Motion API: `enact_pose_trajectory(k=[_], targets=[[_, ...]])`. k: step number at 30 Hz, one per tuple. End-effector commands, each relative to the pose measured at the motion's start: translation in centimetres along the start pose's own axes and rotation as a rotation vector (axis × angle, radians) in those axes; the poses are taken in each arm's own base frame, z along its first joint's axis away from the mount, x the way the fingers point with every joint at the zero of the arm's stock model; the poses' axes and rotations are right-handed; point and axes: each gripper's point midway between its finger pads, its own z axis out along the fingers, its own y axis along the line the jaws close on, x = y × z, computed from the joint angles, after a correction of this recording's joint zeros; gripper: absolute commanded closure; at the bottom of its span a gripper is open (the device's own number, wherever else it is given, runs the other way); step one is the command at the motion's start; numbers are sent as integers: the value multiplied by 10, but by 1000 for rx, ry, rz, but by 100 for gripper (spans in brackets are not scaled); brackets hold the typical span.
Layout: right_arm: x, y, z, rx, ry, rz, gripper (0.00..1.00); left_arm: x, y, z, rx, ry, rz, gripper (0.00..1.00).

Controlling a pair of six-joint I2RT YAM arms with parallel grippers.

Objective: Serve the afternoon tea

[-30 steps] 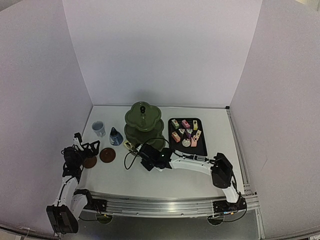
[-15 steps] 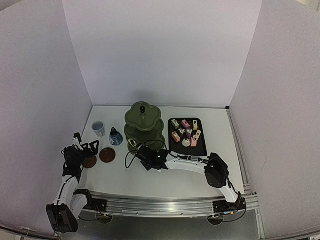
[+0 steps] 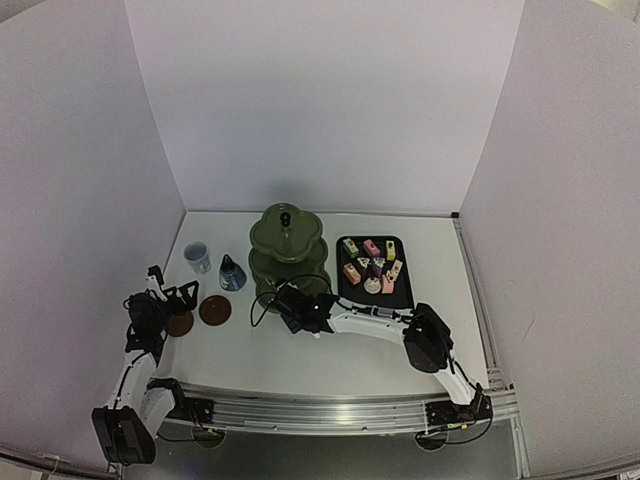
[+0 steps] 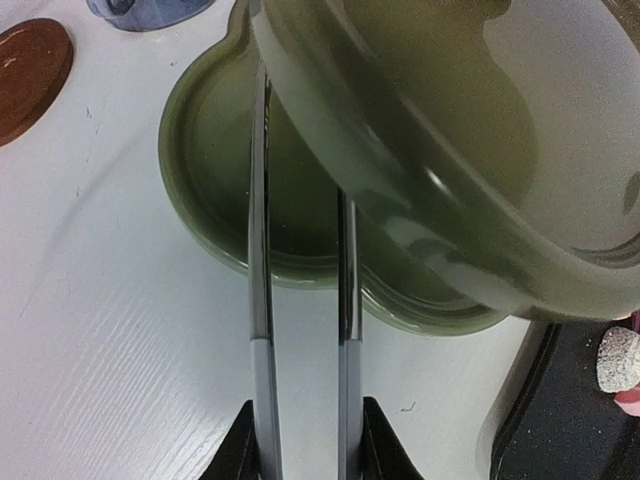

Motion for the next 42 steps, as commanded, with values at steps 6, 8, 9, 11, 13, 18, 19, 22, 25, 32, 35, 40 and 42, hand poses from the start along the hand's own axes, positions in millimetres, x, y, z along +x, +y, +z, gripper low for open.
enact_pose_trajectory(k=[6,8,9,11,13,18,19,22,25,32,35,40,42], targets=[[-17,4,8,-21,-39,60,94,-14,-3,1,-3,-38,27,0],[-16,4,9,-30,-33,64,90,-15,-3,0,-1,-40,28,0],[-16,4,10,-32,-33,66,87,-15,-3,0,-2,-40,28,0],[-17,5,10,-36,-34,69,82,-15,-3,0,-2,-40,28,0],[-19,5,9,-41,-36,73,78,-15,-3,0,-3,-40,27,0],[-25,7,7,-52,-48,88,68,-15,-3,0,-3,-40,29,0],[-27,8,6,-54,-51,93,67,-15,-4,0,-3,-40,29,0],[-31,8,4,-58,-59,103,65,-15,-4,-1,-3,-39,30,0],[-33,9,2,-67,-62,110,63,-15,-4,-1,-3,-39,30,0],[-33,7,-4,-75,-61,129,62,-15,-4,-1,-1,-38,30,0],[-30,4,-9,-74,-58,143,62,-15,-4,-1,-1,-36,31,0],[-25,3,-20,-103,-45,155,62,-14,-4,0,1,-32,27,0],[-20,4,-24,-118,-32,151,63,-13,-4,0,2,-31,28,0]])
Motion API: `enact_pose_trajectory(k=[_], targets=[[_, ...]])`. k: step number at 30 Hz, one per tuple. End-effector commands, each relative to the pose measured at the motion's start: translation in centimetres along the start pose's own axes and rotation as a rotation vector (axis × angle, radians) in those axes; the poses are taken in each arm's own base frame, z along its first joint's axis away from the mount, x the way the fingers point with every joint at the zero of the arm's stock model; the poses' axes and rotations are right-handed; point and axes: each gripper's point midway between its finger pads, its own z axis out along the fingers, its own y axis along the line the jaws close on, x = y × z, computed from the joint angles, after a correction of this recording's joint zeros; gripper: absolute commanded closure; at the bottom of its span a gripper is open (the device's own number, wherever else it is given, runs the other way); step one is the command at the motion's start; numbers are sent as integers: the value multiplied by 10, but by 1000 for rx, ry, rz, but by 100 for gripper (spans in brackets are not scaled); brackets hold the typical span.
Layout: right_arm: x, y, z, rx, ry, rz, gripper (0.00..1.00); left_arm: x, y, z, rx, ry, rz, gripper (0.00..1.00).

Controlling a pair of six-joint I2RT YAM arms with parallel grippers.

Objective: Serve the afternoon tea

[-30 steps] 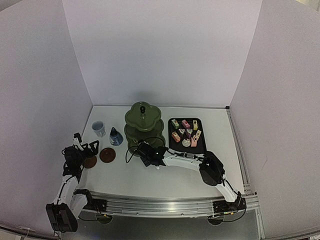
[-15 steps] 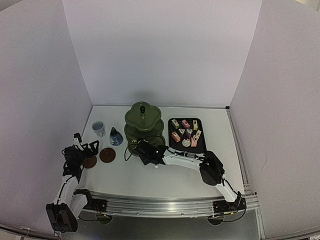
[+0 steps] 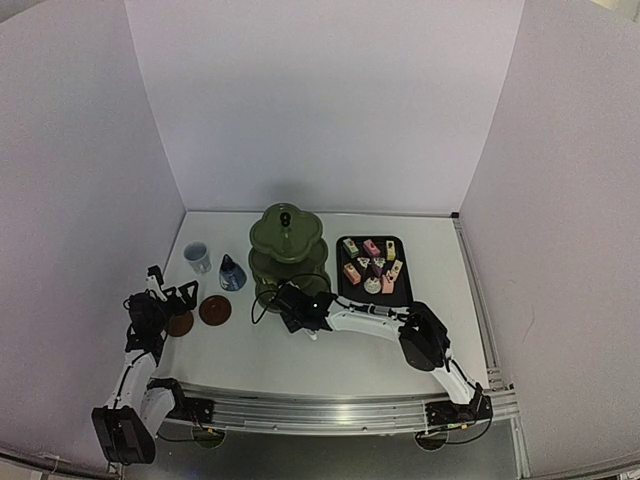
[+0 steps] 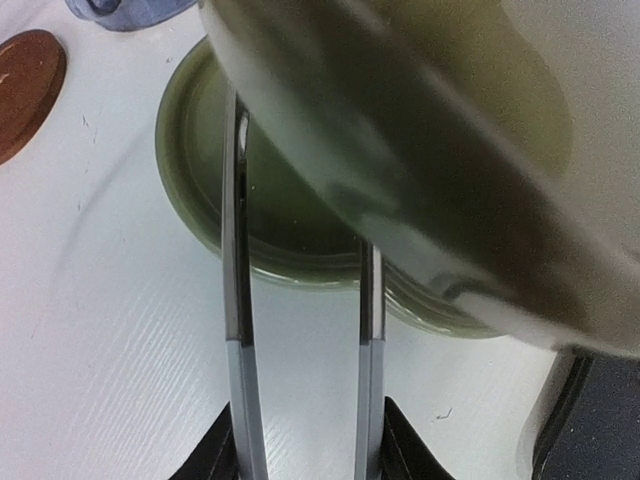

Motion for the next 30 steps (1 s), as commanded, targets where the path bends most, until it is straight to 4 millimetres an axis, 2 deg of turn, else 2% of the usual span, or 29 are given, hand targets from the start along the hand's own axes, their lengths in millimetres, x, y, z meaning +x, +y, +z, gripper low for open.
enact_pose_trajectory(k=[1,9,18,30], targets=[[-23,0,-42,-73,-62,55,63,-13,-7,0,15,-29,27,0],[-9,-2,-61,-125,-29,73,64,-14,-8,-1,19,-30,36,0],[29,-13,-92,-192,41,55,65,-17,-10,0,21,-24,42,0],[61,-49,-137,-174,61,59,67,-28,-22,-5,45,-1,78,0]])
